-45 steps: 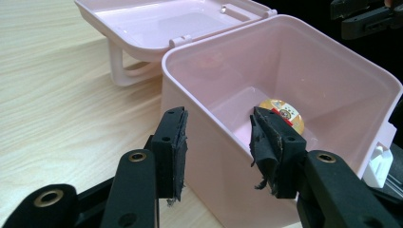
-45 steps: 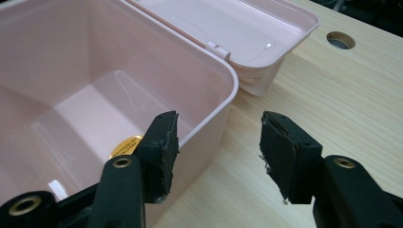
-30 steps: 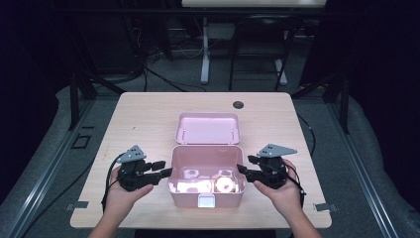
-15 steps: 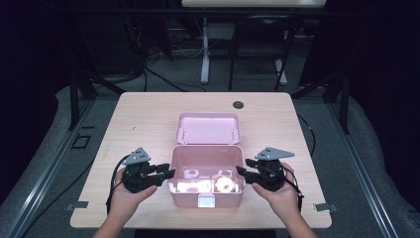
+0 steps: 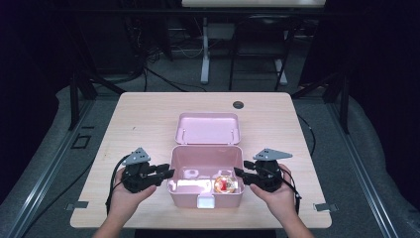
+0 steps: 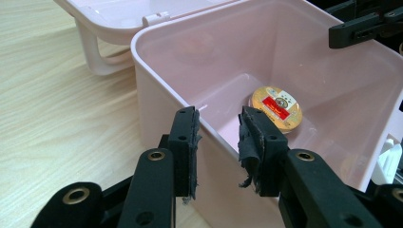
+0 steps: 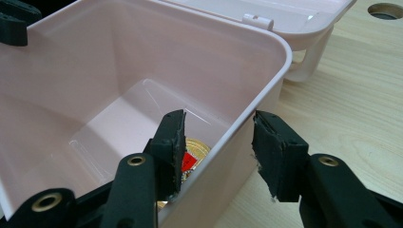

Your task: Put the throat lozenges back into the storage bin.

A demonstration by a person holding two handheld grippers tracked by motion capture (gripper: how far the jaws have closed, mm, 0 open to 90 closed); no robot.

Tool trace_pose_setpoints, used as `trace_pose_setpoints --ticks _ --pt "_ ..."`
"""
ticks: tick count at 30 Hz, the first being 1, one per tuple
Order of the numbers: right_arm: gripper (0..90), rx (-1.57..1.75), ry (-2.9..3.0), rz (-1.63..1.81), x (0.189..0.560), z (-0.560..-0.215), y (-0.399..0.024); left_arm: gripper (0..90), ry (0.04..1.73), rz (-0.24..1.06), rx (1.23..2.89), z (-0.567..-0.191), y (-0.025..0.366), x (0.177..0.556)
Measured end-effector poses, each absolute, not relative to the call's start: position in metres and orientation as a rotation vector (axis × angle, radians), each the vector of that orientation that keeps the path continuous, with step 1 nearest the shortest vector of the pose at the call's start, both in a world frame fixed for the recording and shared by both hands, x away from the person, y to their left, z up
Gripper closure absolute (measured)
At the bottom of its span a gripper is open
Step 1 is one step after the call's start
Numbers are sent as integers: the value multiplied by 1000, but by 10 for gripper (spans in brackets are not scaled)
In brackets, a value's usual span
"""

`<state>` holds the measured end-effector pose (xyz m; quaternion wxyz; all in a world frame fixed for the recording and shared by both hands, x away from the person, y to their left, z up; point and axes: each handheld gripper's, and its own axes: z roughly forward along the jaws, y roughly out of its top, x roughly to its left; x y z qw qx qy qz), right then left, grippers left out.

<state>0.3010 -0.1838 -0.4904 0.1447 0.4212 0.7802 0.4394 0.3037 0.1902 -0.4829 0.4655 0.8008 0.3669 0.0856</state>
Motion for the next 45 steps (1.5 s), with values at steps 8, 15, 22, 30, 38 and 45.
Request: trace_pose_setpoints --ticks 8,15,22,30,38,45 --pt "537 1210 2255 1282 304 -491 -178 679 921 211 1964 -482 196 305" --pt "485 1192 2259 1303 304 -489 -177 687 928 198 1958 -482 199 306" --pt "364 1245 2172 1424 316 -470 -191 687 930 191 1953 -483 200 306" --pt "326 1218 2230 1308 344 -461 -186 691 931 191 1947 -483 200 306" --pt "170 1231 2212 1271 363 -449 -173 691 920 203 1945 -484 200 305" --pt "144 1220 2249 1258 379 -446 -162 691 916 222 1950 -484 199 304"
